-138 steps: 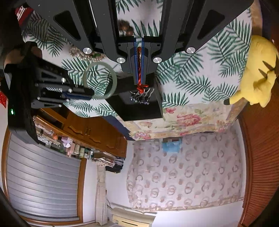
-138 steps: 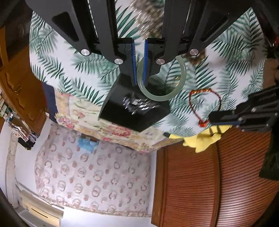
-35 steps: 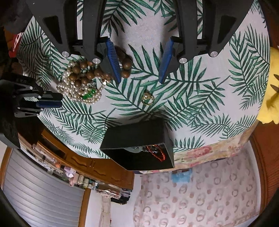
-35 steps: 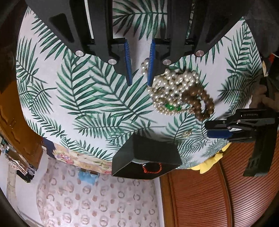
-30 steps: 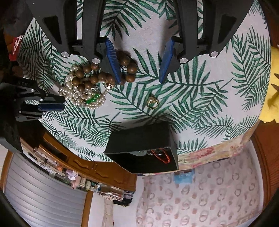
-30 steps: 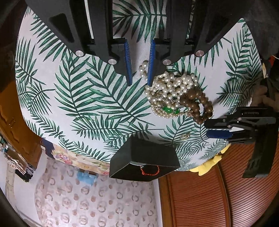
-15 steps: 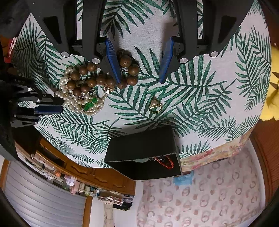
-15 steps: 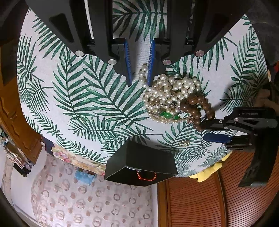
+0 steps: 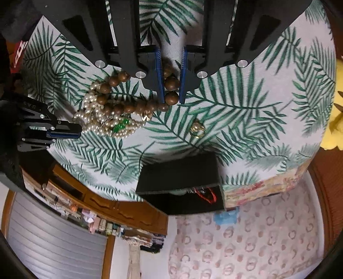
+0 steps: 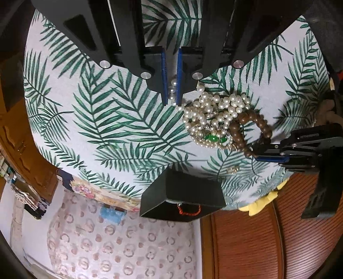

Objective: Organize jewelry
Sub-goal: 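Lift the wooden beads with the left gripper toward the box while the right lifts the pearl necklace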

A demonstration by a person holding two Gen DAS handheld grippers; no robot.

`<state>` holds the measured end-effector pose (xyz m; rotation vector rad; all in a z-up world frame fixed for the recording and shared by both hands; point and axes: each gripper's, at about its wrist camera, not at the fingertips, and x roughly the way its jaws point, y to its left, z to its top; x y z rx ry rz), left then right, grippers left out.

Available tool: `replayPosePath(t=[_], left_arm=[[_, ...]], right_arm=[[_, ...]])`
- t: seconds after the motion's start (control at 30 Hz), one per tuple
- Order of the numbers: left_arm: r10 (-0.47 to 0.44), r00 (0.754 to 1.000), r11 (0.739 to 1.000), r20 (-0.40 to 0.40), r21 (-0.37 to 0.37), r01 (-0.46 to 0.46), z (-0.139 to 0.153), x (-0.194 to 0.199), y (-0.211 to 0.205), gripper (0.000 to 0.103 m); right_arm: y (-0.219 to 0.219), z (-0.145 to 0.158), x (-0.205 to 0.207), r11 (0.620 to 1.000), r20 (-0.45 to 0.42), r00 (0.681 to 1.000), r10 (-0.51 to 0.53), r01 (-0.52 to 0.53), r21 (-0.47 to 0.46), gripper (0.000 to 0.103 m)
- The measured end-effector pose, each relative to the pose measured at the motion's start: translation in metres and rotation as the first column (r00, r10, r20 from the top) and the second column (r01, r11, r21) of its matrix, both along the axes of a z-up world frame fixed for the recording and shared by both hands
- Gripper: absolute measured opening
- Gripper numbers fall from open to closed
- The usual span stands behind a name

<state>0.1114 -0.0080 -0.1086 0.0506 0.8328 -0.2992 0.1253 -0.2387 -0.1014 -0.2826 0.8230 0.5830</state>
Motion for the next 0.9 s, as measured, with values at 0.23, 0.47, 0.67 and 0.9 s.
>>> replayPosePath(t=[0.23, 0.47, 0.67, 0.9], left_arm=[[0.025, 0.994, 1.0, 0.104, -0.015, -0.023, 0.039, -0.016, 0.008, 0.012], [0.031, 0.983, 1.0, 0.181, -0.01, -0.03, 0.068, -0.023, 0.009, 0.012], [0.042, 0.973, 0.999, 0.229, -0.02, -0.038, 0.087, -0.021, 0.012, 0.012], [0.045, 0.96, 0.999, 0.277, -0.032, -0.038, 0.109, -0.017, 0.014, 0.012]], right_arm=[[-0.006, 0.033, -0.007, 0.999, 0.087, 0.996, -0.015, 0.011, 0.046, 0.008], [-0.004, 0.061, -0.004, 0.999, 0.151, 0.988, -0.022, 0.014, 0.051, 0.008], [0.0, 0.092, 0.002, 0.998, 0.214, 0.977, -0.02, 0.007, 0.062, 0.008], [0.006, 0.126, 0.006, 0.997, 0.277, 0.961, -0.013, -0.009, 0.075, 0.008]])
